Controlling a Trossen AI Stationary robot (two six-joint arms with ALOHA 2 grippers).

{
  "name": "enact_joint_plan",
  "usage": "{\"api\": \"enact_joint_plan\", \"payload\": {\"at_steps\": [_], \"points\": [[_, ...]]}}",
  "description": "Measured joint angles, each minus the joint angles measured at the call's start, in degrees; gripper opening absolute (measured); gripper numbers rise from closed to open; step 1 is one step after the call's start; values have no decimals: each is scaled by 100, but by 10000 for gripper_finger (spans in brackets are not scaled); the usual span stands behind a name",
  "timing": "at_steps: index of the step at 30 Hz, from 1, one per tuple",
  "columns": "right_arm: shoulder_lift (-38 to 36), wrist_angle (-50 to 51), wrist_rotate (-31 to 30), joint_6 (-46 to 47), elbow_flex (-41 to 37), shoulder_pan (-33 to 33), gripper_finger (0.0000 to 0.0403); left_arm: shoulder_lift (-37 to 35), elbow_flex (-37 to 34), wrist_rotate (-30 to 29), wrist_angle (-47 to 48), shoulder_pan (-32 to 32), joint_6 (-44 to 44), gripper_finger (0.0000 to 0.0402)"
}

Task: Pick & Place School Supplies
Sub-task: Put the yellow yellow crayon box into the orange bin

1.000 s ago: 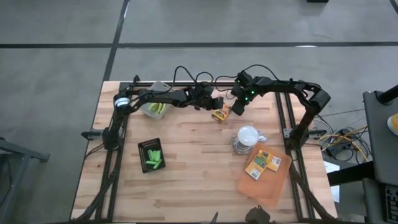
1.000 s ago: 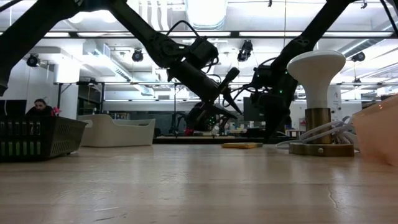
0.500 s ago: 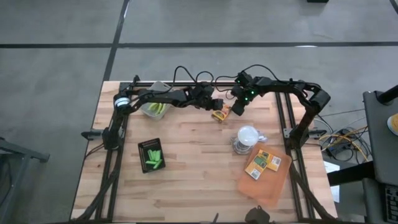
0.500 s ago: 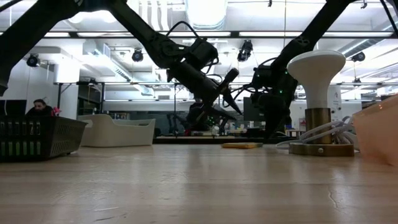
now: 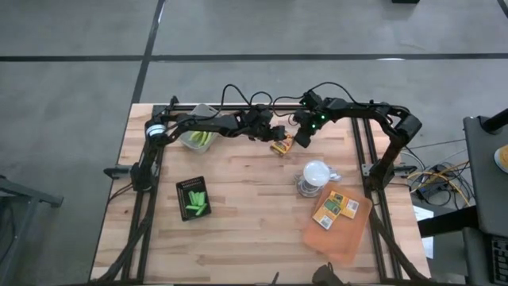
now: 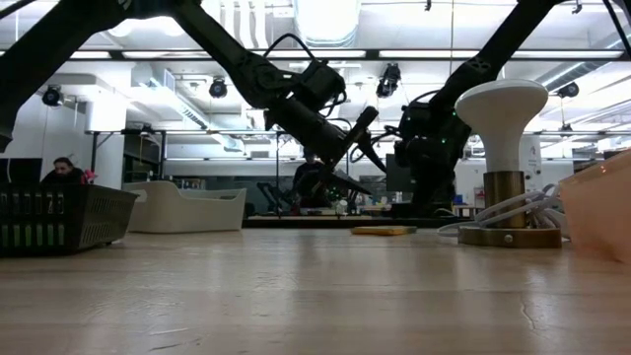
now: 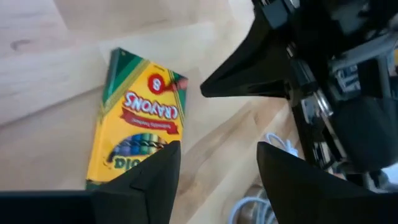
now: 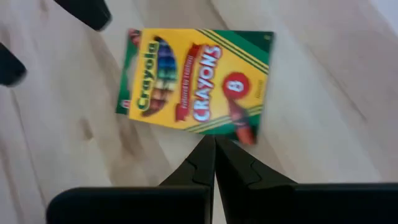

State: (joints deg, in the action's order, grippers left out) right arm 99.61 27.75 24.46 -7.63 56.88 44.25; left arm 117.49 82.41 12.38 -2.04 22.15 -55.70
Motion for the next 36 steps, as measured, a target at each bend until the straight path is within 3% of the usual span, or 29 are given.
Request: {"api": "enact_joint_plan", "payload": {"at_steps": [11,19,36], "points": [[0,-200,137,285,0,-53,8,0,-4,358,249,254,203,216],[84,-282,113,1095,0,-246,8,0,-20,1003,340,469,1202,216],[437,-380,-324,1354,11,-562,8,0,-20,1032,343,533,1388,216]]}}
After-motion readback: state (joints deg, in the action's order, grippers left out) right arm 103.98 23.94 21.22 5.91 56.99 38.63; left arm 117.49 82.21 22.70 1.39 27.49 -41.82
